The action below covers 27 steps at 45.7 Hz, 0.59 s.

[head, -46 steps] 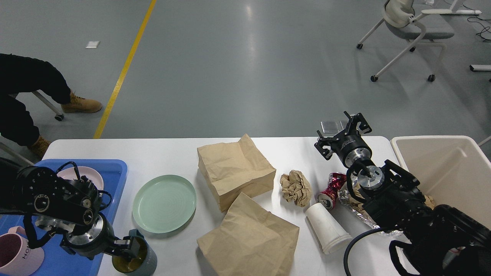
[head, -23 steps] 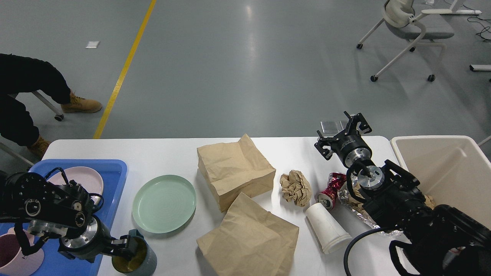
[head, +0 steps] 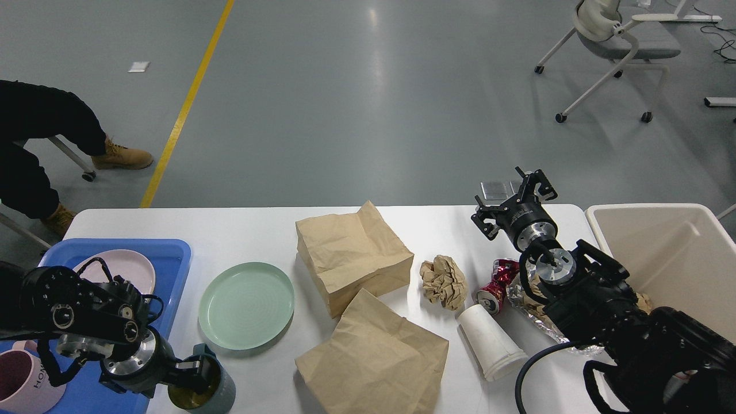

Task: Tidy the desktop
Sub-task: 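Close the left gripper on the teal mug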

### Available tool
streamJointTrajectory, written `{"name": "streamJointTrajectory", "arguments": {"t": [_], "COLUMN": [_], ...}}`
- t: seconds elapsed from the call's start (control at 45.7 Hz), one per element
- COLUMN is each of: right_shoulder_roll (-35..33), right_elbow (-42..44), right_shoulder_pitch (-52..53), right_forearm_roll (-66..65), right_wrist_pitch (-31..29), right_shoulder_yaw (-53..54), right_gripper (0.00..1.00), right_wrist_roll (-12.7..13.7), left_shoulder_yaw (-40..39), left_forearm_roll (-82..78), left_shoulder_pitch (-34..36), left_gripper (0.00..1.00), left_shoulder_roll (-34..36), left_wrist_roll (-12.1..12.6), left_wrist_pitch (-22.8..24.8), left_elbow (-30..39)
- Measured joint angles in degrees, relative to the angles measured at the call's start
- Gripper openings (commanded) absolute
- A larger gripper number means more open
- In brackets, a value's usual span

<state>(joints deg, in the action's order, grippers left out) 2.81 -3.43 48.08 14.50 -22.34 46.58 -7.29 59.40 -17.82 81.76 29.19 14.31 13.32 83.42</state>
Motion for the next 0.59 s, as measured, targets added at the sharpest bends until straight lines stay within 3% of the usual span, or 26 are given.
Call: {"name": "streamJointTrajectory", "arguments": {"t": [0.153, 0.591], "right_shoulder_roll": [0.0, 0.0], "right_elbow": [0.0, 0.0], "right_shoulder_pitch": [0.0, 0.0], "right_forearm_roll": [0.0, 0.01], "right_wrist_pitch": [0.0, 0.02], "right_shoulder_yaw": [0.0, 0.0], "right_gripper": [1.0, 1.0], "right_wrist_roll": [0.0, 0.0], "left_shoulder_yaw": [-0.17, -2.22], "left_forearm_roll": [0.34, 1.36], "left_shoulder_pitch": [-0.19, -1.07], "left_gripper": [0.0, 0.0], "left_shoulder_roll": [0.01, 0.19], "left_wrist_roll": [0.77, 3.35], "left_wrist_pitch": [1.11, 2.91], "left_elbow": [-0.01, -2.85]}}
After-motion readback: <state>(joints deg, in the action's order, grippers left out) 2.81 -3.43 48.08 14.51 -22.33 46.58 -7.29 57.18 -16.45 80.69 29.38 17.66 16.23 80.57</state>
